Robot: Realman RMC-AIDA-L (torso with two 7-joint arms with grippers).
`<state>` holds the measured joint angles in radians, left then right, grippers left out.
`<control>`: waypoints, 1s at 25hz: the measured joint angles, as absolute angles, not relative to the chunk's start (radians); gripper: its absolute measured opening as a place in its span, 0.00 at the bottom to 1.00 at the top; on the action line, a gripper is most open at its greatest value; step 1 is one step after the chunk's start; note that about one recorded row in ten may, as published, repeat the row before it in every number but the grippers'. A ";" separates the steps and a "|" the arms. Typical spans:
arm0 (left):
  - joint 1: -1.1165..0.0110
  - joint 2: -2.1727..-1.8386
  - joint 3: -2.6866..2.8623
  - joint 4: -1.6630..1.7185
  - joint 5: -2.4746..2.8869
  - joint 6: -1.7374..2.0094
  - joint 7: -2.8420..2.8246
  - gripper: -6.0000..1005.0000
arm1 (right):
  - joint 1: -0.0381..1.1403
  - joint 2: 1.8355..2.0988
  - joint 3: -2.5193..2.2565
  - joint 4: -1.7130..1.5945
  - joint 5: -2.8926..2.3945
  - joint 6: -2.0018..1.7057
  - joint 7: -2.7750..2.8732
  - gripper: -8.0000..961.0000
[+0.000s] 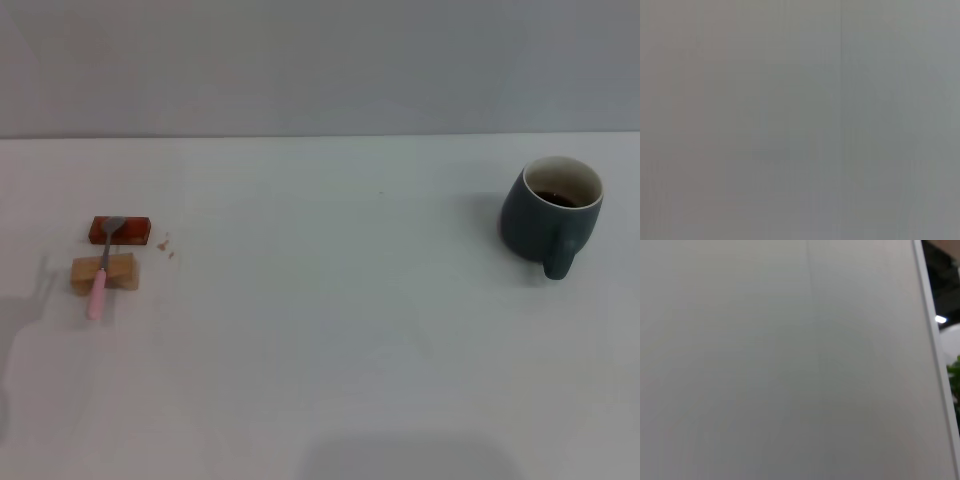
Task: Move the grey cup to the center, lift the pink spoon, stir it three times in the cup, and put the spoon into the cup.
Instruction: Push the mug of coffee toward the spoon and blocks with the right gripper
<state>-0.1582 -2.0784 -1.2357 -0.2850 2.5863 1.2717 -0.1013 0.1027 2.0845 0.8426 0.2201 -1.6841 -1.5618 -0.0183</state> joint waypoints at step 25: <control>-0.171 -2.075 -1.235 -0.284 2.586 1.264 -0.101 0.83 | 0.466 2.002 0.830 0.060 -1.784 -0.881 0.053 0.01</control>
